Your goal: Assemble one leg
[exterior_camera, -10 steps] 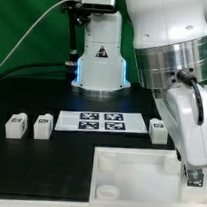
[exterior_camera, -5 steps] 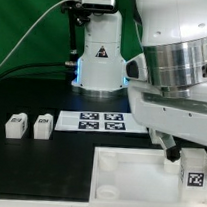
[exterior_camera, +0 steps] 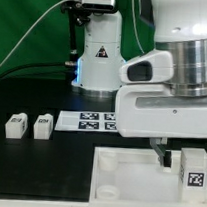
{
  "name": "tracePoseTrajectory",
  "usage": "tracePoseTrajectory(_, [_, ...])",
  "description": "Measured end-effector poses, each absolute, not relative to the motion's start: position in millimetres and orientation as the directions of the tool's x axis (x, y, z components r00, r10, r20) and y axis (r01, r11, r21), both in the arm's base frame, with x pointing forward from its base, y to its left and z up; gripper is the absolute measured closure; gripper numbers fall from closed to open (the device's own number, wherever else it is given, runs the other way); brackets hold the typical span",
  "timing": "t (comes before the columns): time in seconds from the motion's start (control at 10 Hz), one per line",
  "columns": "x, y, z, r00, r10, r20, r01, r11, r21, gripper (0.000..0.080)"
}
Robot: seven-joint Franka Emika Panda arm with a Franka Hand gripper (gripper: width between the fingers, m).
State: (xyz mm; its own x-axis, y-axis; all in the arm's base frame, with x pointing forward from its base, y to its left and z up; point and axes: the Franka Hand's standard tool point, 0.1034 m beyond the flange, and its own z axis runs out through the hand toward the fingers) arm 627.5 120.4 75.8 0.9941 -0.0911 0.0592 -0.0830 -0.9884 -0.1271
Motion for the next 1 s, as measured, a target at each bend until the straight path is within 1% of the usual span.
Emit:
tracePoseTrajectory(0.1, [627.3, 119.6, 75.2, 0.99, -0.126, 0.054, -0.118, -0.984, -0.13, 0.0151])
tracePoseTrajectory(0.2, [627.4, 119.5, 75.2, 0.987, -0.151, 0.051, -0.143, -0.981, -0.131, 0.0273])
tracePoseTrajectory(0.3, [627.4, 119.3, 75.2, 0.987, -0.149, 0.052, -0.141, -0.981, -0.131, 0.0442])
tracePoseTrajectory(0.4, [627.2, 119.5, 75.1, 0.971, -0.236, 0.039, -0.229, -0.964, -0.137, 0.0442])
tracePoseTrajectory(0.5, [627.2, 118.9, 75.0, 0.948, -0.318, 0.027, -0.312, -0.94, -0.14, 0.049])
tracePoseTrajectory(0.6, [627.7, 117.7, 75.2, 0.905, -0.424, 0.012, -0.418, -0.897, -0.142, 0.049])
tracePoseTrajectory(0.7, [629.1, 115.7, 76.1, 0.81, -0.586, -0.022, -0.582, -0.8, -0.145, 0.049])
tracePoseTrajectory(0.8, [628.1, 115.7, 75.5, 0.694, -0.718, -0.054, -0.717, -0.685, -0.129, 0.049])
tracePoseTrajectory(0.9, [627.1, 116.2, 74.9, 0.552, -0.829, -0.086, -0.832, -0.543, -0.111, 0.049])
tracePoseTrajectory(1.0, [628.5, 113.5, 74.7, 0.372, -0.92, -0.124, -0.927, -0.362, -0.098, 0.0492])
